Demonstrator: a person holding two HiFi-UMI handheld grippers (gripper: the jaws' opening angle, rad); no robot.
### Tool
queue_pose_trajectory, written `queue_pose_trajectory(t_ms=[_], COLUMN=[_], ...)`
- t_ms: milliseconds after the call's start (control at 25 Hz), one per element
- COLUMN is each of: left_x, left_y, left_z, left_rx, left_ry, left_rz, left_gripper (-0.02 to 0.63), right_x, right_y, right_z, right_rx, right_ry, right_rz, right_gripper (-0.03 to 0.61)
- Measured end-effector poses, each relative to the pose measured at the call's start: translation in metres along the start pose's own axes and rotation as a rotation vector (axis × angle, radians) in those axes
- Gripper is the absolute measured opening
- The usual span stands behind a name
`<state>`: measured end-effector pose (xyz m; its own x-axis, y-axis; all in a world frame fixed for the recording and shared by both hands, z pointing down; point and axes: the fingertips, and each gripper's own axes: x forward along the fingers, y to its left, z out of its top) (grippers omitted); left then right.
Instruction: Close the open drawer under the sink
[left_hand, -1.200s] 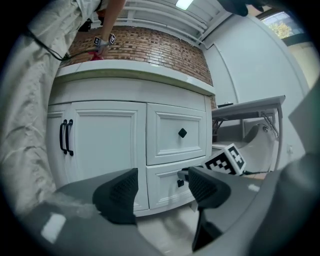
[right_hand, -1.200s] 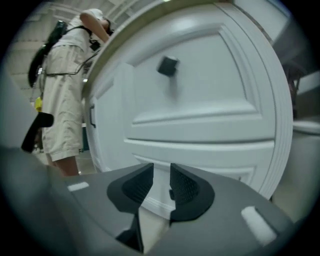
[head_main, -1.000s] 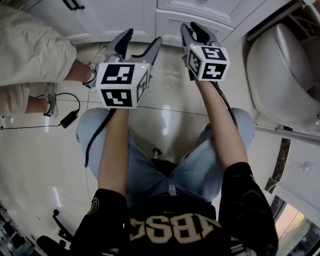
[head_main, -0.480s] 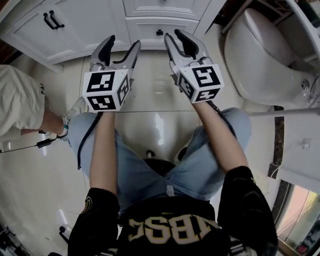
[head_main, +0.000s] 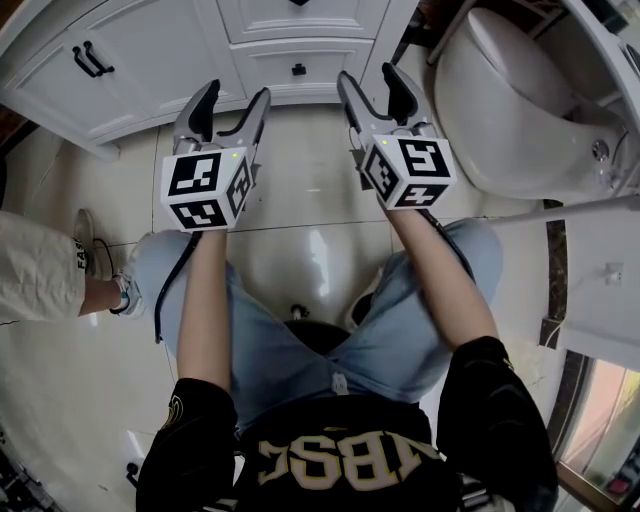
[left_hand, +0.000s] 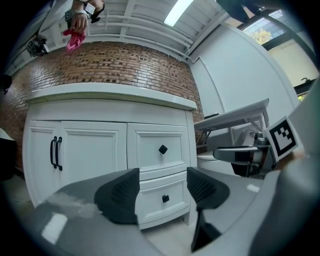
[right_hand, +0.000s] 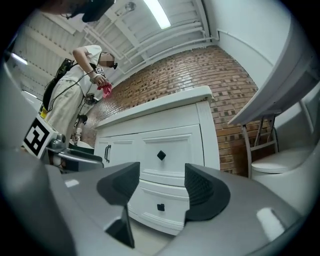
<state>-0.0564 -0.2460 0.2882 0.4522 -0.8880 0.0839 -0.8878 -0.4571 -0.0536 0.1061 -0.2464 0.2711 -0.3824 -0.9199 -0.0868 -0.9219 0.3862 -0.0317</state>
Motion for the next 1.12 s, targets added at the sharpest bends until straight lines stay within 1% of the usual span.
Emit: queue_pose_trajectory(t_ms=[120,200,400,640,1120], left_x=[0.002,0.003,0.005,0.002,0.002], left_y=[-0.003,-0.003,0.002,0.011,0.011], left_z=[0.001,0.002,0.002,0.006,0.006], left_rx=[-0.004,-0.002,-0.009,-0.009,-0.023], left_ry=[-0.006,-0.008,-0.015,-0.037,-0.041], left_rz=[0.002,0.004,0.028,0.073,0.080], left_gripper=[0.298,0.298,0.298,0.298,0.298], right_x=[0.000,0.002,0.003,0.005,0.007], right_y=[0.004,0.006,0.006,-0.002,0.004], right_z=[0.000,-0.001,-0.002,-0.012,-0.023], right_rx=[0.014,-0.011,-0.063,-0.044,-0.050], right_ry=[-0.010,-0.003,0.012,0.053,0.089], right_rz=[0.009,0.011,-0.010,-0.048,-0.030], right_gripper=[0.332,0.356,0.357,0.357,0.356])
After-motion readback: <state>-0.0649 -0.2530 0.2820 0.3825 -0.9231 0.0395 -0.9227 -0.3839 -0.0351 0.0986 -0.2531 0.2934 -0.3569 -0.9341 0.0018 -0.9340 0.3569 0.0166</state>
